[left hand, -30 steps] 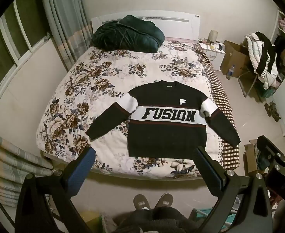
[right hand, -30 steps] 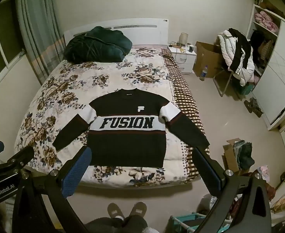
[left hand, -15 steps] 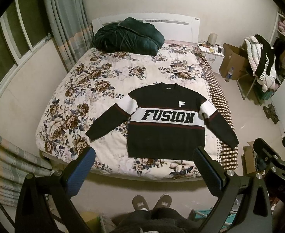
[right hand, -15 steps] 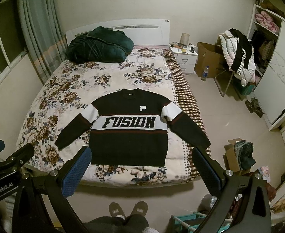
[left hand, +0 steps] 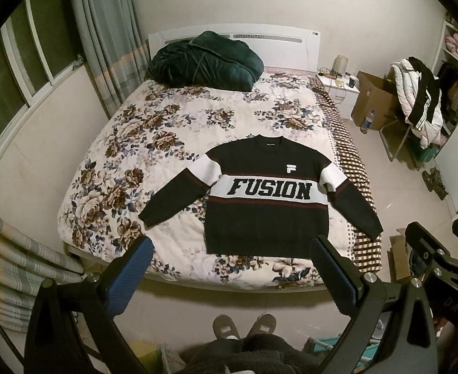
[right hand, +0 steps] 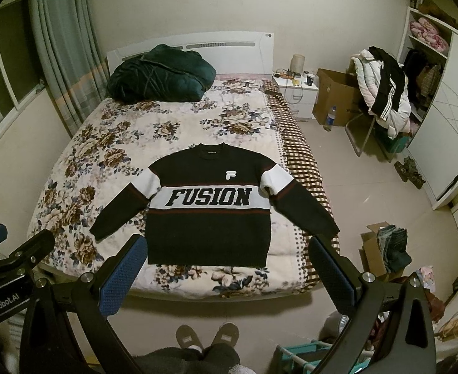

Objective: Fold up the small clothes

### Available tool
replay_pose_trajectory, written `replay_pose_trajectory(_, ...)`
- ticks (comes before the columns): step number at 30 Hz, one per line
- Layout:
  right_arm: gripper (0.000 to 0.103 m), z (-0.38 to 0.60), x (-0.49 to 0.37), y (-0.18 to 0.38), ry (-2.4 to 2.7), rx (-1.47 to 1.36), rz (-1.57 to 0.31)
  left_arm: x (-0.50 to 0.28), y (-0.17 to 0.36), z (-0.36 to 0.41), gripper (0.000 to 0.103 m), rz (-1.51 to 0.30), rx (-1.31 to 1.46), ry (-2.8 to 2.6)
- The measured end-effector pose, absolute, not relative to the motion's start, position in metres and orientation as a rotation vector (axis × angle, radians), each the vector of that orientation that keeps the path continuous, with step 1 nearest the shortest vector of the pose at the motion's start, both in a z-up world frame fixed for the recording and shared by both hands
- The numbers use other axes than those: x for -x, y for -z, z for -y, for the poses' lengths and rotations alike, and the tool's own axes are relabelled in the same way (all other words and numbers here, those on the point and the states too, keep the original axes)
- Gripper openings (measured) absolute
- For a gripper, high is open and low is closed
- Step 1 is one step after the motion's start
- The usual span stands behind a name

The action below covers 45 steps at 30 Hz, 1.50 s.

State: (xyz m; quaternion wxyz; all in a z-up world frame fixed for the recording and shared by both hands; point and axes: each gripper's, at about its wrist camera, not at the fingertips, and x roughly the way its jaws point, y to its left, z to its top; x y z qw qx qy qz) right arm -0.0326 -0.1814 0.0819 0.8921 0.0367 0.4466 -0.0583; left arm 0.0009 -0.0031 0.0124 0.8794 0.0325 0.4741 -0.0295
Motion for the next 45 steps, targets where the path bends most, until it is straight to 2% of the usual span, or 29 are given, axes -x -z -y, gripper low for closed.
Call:
replay_pose_trajectory(33, 0.103, 0.175, 0.037, -0.085, 0.119, -0.081, -0.919, 0.004, -0.019, 0.003, 0.103, -0.973, -0.062, 0.064)
replay_pose_trajectory(45, 0.103, 0.165, 0.025, -0.098, 0.090, -0.117, -0.943, -0.024, -0.039, 0.026, 0.103, -0.948, -0.062, 0.004)
